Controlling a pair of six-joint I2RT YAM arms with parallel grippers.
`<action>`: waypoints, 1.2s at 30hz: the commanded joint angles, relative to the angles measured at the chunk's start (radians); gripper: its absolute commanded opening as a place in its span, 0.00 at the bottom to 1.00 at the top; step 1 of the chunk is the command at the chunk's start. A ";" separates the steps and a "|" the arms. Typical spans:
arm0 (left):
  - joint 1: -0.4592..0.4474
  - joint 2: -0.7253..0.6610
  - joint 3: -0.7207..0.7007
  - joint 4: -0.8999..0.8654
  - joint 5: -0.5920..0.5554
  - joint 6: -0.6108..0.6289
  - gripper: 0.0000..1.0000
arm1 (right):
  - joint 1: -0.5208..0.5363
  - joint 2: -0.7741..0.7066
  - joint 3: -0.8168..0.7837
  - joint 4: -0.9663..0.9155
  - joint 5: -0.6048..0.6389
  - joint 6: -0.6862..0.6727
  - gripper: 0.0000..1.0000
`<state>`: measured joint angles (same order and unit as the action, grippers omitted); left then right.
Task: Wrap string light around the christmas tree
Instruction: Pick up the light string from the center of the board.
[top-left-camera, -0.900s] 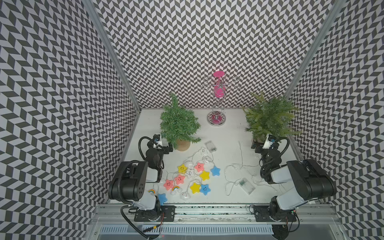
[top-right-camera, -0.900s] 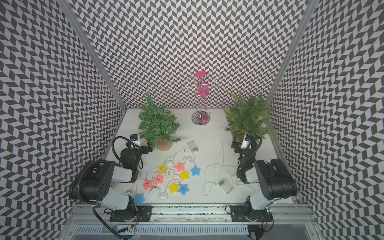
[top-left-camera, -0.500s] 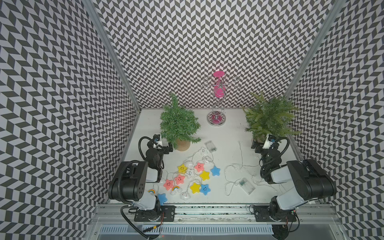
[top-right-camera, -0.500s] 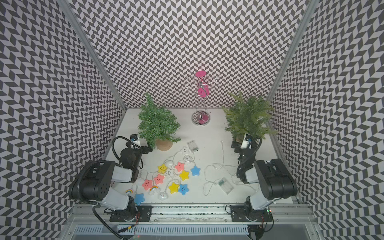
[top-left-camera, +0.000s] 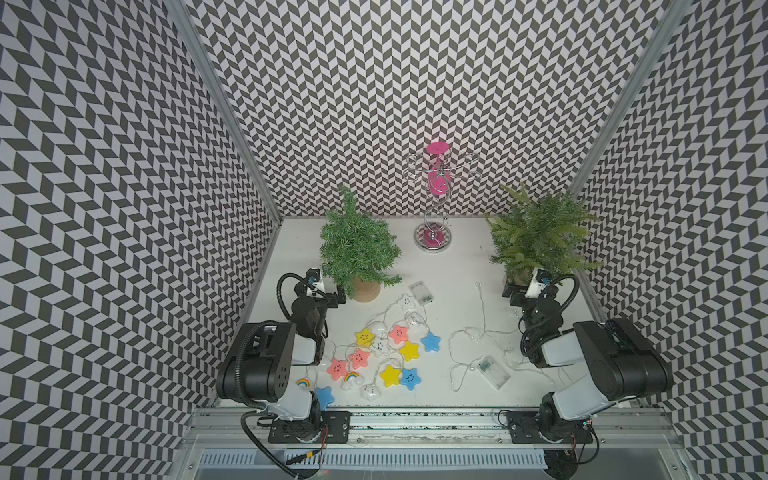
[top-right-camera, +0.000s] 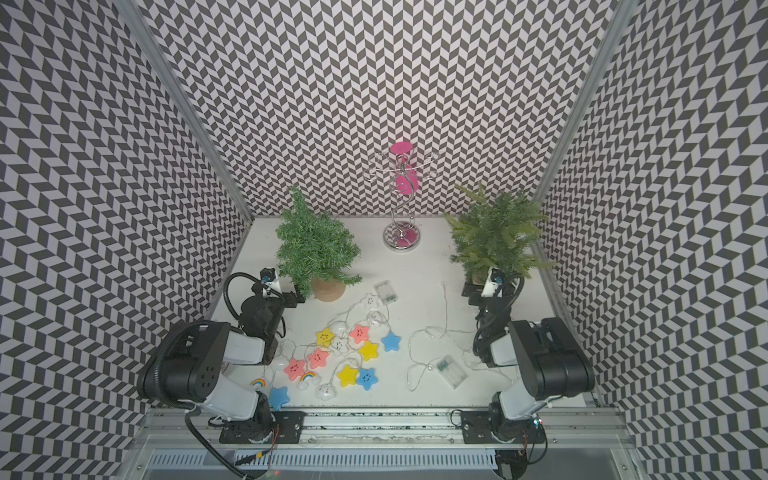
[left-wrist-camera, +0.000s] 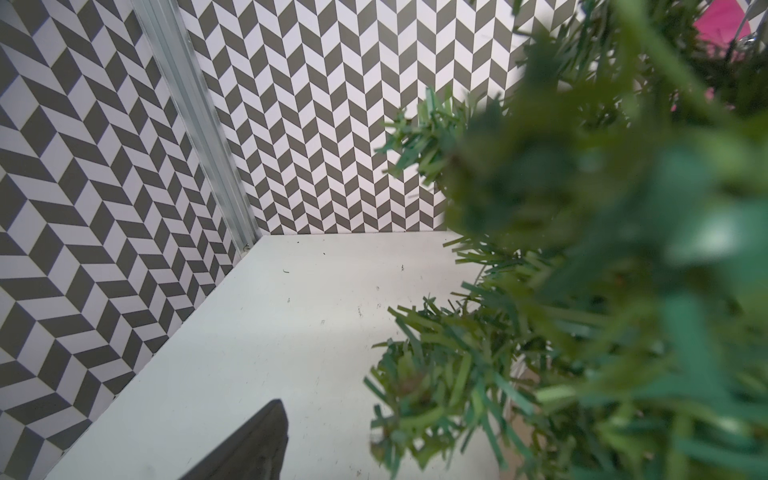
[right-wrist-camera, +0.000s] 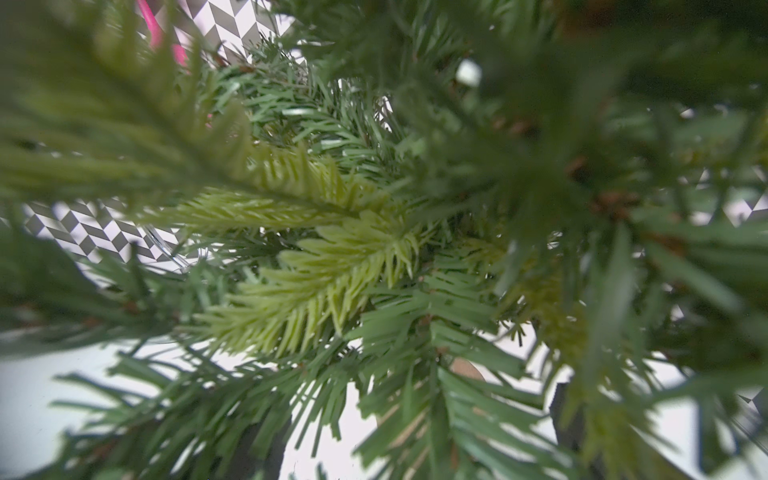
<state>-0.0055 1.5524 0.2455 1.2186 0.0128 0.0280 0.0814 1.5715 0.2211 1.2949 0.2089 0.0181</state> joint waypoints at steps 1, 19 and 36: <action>0.006 0.008 0.017 0.033 0.007 -0.013 0.99 | -0.006 0.002 0.009 0.079 0.006 -0.013 0.99; -0.019 -0.460 -0.104 -0.173 0.073 -0.017 0.99 | 0.061 -0.472 -0.020 -0.401 -0.315 -0.082 0.99; -0.031 -0.719 -0.089 -0.395 0.197 -0.220 0.99 | 0.078 -1.050 -0.121 -0.739 -0.273 0.291 0.99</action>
<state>-0.0326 0.8635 0.1413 0.8711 0.2001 -0.0723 0.1604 0.5663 0.0811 0.6361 -0.0780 0.2138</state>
